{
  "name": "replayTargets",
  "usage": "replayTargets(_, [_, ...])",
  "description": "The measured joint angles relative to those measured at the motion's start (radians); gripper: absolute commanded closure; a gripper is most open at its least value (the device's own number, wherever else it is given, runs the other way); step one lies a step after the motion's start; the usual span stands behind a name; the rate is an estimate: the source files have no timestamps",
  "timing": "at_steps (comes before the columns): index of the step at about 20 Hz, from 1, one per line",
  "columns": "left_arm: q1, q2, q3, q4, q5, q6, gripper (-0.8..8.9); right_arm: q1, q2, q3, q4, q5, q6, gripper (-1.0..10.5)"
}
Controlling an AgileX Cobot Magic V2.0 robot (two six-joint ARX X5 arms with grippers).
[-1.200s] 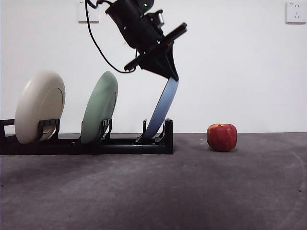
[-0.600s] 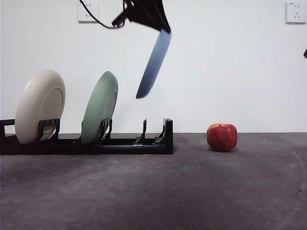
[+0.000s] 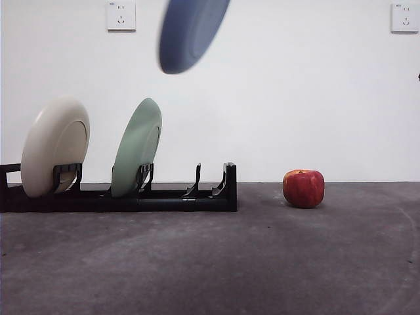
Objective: Take the blue plate from the plate rack,put the plate on the table,take the apple from the table,put the apple in the plate
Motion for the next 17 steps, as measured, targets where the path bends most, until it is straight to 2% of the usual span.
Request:
replayTargets(5, [-0.098, -0.003, -0.002, -0.117, -0.12, 0.031, 8.21, 0.0, 0.0, 0.0, 0.0, -0.028, -0.01, 9.5])
replayTargets(9, [-0.257, -0.003, -0.026, -0.111, -0.284, 0.032, 8.21, 0.0, 0.0, 0.0, -0.014, -0.035, -0.01, 9.5])
replayTargets(13, [-0.393, -0.003, -0.169, -0.109, -0.447, 0.023, 8.21, 0.0, 0.0, 0.0, -0.016, -0.036, -0.01, 9.5])
replayTargets(17, [-0.462, -0.003, -0.357, -0.104, -0.615, -0.018, 8.21, 0.0, 0.0, 0.0, -0.013, -0.036, -0.01, 9.5])
